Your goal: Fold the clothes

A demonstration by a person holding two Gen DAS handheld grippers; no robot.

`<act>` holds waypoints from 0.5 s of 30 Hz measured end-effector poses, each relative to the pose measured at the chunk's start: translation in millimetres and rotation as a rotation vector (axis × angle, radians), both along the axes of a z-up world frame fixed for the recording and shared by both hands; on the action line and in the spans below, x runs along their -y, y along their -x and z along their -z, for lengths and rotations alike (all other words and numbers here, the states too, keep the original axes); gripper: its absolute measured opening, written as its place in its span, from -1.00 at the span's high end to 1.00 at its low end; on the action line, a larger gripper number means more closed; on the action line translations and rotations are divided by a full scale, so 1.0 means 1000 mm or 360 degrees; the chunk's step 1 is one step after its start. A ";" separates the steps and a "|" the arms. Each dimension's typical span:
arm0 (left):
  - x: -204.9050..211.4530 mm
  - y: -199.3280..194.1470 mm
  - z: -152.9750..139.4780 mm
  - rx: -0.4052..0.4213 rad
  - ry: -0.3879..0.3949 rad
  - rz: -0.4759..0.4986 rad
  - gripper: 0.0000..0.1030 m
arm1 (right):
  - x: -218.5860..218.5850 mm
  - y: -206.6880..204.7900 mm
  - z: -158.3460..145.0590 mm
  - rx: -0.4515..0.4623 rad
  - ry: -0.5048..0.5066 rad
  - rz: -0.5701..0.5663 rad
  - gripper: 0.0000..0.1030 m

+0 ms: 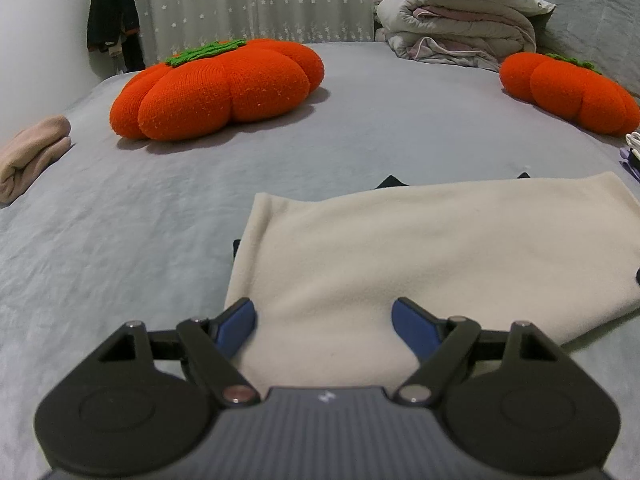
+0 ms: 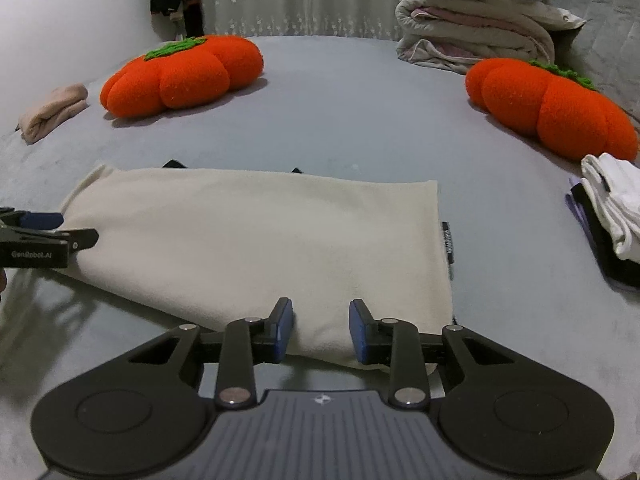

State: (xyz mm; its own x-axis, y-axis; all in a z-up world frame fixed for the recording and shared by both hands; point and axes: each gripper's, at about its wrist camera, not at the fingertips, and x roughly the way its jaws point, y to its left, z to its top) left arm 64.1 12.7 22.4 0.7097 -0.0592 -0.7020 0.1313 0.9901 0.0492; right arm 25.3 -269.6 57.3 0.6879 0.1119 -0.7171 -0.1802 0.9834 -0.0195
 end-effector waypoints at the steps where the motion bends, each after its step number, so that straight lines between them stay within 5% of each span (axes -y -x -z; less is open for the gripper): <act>1: 0.000 0.000 0.000 0.0000 -0.0001 0.0000 -0.56 | 0.003 0.000 -0.001 -0.0002 -0.0007 0.0011 0.44; 15: 0.001 0.000 -0.001 0.0000 -0.0007 0.0003 -0.56 | 0.020 -0.006 0.006 -0.0071 -0.0037 0.0072 0.46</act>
